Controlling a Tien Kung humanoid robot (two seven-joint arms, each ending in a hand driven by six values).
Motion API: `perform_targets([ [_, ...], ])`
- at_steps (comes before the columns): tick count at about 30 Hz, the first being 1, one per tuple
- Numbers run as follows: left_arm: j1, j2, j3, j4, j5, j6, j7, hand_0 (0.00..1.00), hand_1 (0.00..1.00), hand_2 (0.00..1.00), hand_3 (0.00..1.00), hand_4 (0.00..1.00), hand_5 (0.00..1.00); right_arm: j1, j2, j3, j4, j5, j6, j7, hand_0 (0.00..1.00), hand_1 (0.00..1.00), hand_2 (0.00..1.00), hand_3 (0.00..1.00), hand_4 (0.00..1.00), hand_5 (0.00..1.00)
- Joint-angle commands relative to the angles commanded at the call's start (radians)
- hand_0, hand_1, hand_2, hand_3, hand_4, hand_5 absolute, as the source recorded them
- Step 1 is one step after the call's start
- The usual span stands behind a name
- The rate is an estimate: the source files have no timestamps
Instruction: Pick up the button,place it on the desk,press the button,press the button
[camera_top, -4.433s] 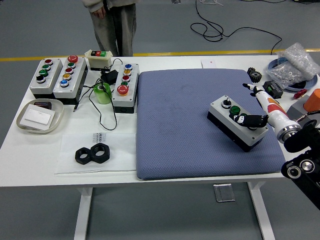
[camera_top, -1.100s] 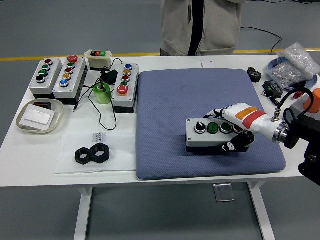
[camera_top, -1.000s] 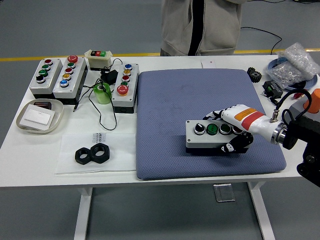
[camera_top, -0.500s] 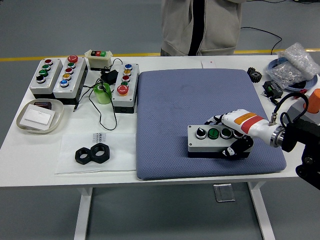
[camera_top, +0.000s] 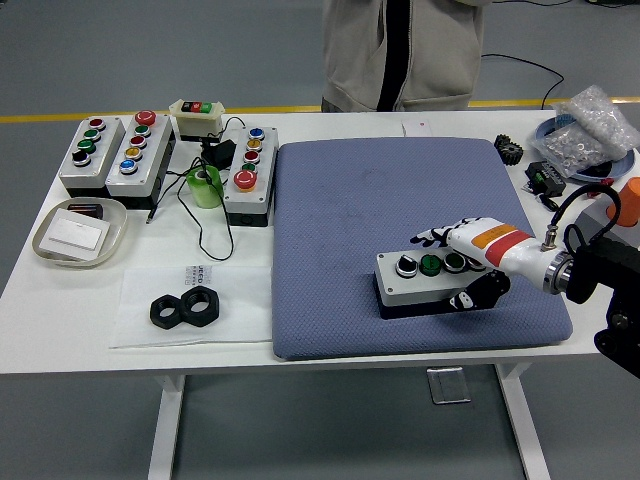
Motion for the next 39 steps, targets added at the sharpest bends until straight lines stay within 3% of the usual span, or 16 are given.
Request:
perform_targets([
  [8,-0.002,0.000,0.004,0.000,-0.006,-0.001,-0.002,0.755,0.830,0.873,0.830,0.634,0.998,-0.006,-0.004,0.016,0.024,-0.007,0.038,-0.022,0.892,0.774,0.917,0.998,0.917,0.186],
  [9,-0.002,0.000,0.004,0.000,-0.007,-0.001,-0.002,0.754,0.829,0.873,0.830,0.634,0.998,-0.008,-0.006,0.019,0.031,-0.004,0.044,-0.024,0.915,0.804,0.970,0.998,0.946,0.206],
  [18,-0.004,0.001,0.007,0.000,-0.010,-0.002,-0.004,0.753,0.829,0.873,0.830,0.634,0.998,-0.052,-0.047,0.105,0.147,0.043,0.087,-0.045,0.950,0.841,0.994,0.998,0.956,0.214],
  [20,-0.004,0.001,0.006,0.000,-0.010,-0.002,-0.003,0.753,0.829,0.873,0.830,0.634,0.998,-0.058,-0.054,0.123,0.166,0.049,0.089,-0.045,0.950,0.841,0.994,0.998,0.956,0.214],
  [21,-0.004,0.001,0.006,0.000,-0.009,-0.002,-0.003,0.754,0.829,0.873,0.830,0.633,0.998,-0.070,-0.064,0.149,0.189,0.052,0.080,-0.043,0.998,0.885,0.998,0.998,0.983,0.227],
  [26,-0.003,0.001,0.007,0.001,-0.010,-0.002,-0.004,0.754,0.829,0.873,0.830,0.633,0.998,-0.114,-0.096,0.238,0.249,0.104,0.047,-0.054,0.998,0.885,0.998,0.998,0.983,0.227],
  [27,-0.003,0.001,0.007,0.001,-0.011,-0.002,-0.004,0.755,0.829,0.873,0.830,0.633,0.998,-0.126,-0.106,0.257,0.262,0.106,0.026,-0.074,0.859,0.762,0.856,0.998,0.754,0.136],
  [32,-0.003,0.001,0.005,0.001,-0.008,-0.003,-0.004,0.755,0.829,0.873,0.830,0.633,0.998,-0.173,-0.144,0.321,0.290,0.088,-0.076,-0.130,0.859,0.762,0.856,0.998,0.754,0.136],
  [33,-0.003,0.001,0.004,0.001,-0.007,-0.003,-0.004,0.756,0.829,0.873,0.830,0.634,0.998,-0.178,-0.148,0.326,0.293,0.087,-0.090,-0.134,0.413,0.360,0.438,0.849,0.533,0.002],
  [38,-0.004,0.001,0.007,0.002,-0.011,-0.004,-0.006,0.756,0.829,0.873,0.830,0.634,0.998,-0.234,-0.180,0.375,0.308,0.101,-0.122,-0.126,0.413,0.360,0.438,0.849,0.533,0.002],
  [39,-0.004,0.001,0.007,0.002,-0.011,-0.004,-0.006,0.756,0.829,0.873,0.829,0.633,0.998,-0.249,-0.185,0.385,0.312,0.101,-0.118,-0.123,0.390,0.217,0.327,0.745,0.525,0.002],
])
